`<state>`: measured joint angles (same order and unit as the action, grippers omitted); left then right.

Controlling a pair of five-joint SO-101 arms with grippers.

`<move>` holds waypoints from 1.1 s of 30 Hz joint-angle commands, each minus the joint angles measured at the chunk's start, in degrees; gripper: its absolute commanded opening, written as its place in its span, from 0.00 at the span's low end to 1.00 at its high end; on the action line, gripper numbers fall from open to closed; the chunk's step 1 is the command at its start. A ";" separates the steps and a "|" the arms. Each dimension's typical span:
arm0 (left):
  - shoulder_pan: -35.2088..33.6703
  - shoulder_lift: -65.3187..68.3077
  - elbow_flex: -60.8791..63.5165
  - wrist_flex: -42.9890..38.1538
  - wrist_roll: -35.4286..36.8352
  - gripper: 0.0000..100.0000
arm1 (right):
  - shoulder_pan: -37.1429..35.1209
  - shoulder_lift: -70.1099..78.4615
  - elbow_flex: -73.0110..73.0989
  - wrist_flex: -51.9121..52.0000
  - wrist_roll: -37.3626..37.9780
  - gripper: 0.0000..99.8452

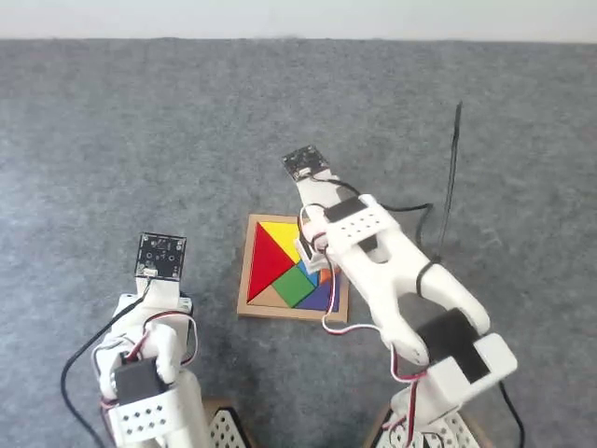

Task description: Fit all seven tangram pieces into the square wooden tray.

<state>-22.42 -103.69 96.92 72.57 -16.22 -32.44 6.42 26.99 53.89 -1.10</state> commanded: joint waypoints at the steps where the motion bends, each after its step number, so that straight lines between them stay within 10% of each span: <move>1: 0.18 -0.62 -0.48 0.35 0.44 0.09 | -0.92 -1.27 -2.46 3.82 0.70 0.01; 13: 0.18 -0.62 -0.48 0.35 0.44 0.09 | 8.40 -24.04 7.74 -0.84 0.79 0.01; 33: 0.18 -0.62 -0.48 0.35 0.44 0.09 | 3.21 -6.55 4.66 -3.56 0.79 0.01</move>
<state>-22.42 -103.69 96.92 72.57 -16.22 -28.84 1.41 33.85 49.14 -0.92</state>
